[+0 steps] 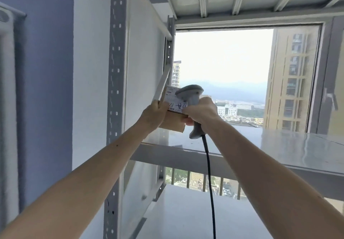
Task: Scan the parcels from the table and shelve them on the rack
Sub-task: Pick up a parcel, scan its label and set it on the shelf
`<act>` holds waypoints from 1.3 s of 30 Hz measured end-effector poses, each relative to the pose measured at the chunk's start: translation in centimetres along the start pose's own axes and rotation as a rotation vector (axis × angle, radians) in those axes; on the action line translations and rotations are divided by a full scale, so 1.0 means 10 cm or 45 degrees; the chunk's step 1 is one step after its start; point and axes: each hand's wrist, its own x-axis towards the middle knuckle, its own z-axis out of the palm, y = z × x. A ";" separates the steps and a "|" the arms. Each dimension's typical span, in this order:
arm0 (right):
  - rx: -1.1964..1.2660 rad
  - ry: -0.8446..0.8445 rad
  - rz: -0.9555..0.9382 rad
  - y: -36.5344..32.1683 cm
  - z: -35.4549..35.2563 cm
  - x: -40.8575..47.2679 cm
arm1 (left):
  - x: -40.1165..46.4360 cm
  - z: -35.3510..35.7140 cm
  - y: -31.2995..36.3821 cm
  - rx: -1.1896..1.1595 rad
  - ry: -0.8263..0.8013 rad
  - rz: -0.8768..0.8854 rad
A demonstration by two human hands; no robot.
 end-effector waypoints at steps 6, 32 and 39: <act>-0.110 -0.111 0.161 -0.01 0.14 0.52 | 0.45 0.11 -0.25 0.178 -0.083 -0.081; -0.185 -0.049 0.469 -0.01 0.48 1.02 | 0.90 0.15 -0.40 0.014 -0.302 -0.348; -0.034 0.018 0.360 -0.04 0.30 0.83 | 0.82 0.10 -0.36 0.032 -0.228 -0.274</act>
